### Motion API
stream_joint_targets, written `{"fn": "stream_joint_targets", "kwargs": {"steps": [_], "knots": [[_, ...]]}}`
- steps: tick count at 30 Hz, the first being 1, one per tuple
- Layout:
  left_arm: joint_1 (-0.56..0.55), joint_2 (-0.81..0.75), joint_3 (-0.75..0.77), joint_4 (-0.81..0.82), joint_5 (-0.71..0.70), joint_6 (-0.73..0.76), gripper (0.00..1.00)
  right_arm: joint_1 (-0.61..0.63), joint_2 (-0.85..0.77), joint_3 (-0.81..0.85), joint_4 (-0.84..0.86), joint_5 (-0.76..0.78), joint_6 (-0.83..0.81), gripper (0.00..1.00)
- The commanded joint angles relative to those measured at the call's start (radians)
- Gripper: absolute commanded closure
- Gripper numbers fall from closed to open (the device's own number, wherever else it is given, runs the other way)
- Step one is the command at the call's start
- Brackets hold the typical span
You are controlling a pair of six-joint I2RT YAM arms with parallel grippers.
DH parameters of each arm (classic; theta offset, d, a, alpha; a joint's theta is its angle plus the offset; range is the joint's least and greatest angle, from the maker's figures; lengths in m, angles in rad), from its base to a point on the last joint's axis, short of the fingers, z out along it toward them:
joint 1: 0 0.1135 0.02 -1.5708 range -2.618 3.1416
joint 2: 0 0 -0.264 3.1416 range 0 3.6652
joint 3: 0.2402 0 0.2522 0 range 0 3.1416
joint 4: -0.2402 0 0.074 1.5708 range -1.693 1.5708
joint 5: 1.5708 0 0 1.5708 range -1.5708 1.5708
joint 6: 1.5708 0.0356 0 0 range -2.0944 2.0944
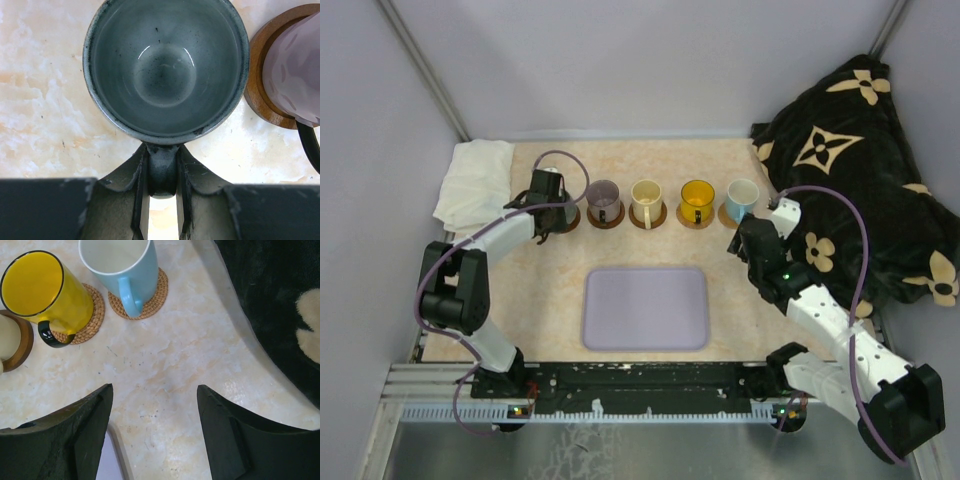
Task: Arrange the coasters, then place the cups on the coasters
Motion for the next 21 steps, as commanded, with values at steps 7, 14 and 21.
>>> {"fn": "stream_joint_targets", "kwargs": {"steps": [7, 14, 21], "knots": [[0.008, -0.042, -0.003, 0.086, -0.007, -0.025, 0.65, -0.009, -0.018, -0.004, 0.02, -0.012, 0.01, 0.31], [0.008, -0.048, -0.003, 0.086, -0.016, -0.024, 0.4, -0.01, -0.017, -0.005, 0.018, -0.013, 0.01, 0.31], [0.008, -0.061, 0.003, 0.064, -0.02, -0.018, 0.33, -0.01, -0.004, 0.001, 0.017, -0.024, 0.004, 0.31]]}}
